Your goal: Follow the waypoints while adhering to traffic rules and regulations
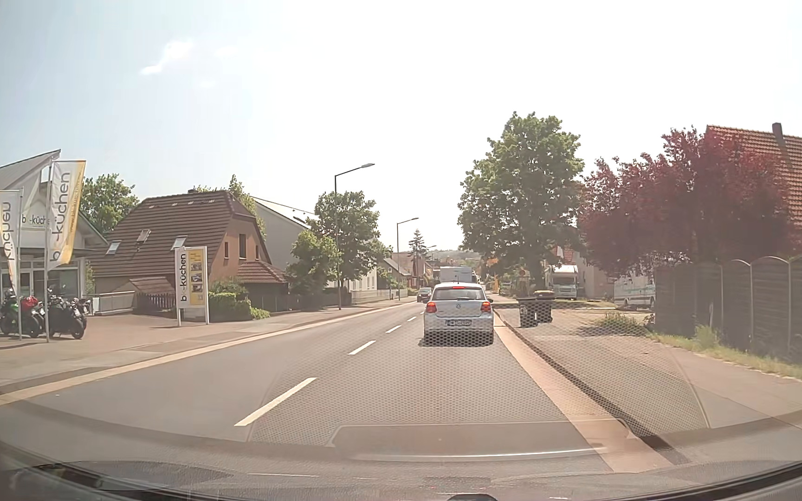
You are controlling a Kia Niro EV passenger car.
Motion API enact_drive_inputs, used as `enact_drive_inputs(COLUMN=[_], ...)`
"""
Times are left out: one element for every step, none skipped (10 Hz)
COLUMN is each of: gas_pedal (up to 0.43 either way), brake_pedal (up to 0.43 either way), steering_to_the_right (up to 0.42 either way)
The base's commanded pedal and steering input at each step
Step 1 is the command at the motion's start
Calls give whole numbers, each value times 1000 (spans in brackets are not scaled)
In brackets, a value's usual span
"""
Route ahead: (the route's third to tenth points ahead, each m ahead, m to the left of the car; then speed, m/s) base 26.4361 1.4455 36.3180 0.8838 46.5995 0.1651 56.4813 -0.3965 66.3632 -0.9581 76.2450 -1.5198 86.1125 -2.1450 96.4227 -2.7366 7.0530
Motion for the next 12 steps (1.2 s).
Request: enact_drive_inputs(gas_pedal=[0, 0, 0, 0, 0, 0, 0, 0, 0, 0, 0, 0], brake_pedal=[140, 165, 189, 189, 201, 213, 226, 226, 220, 213, 220, 220], steering_to_the_right=[18, 18, 18, 18, 17, 17, 17, 17, 16, 14, 14, 13])
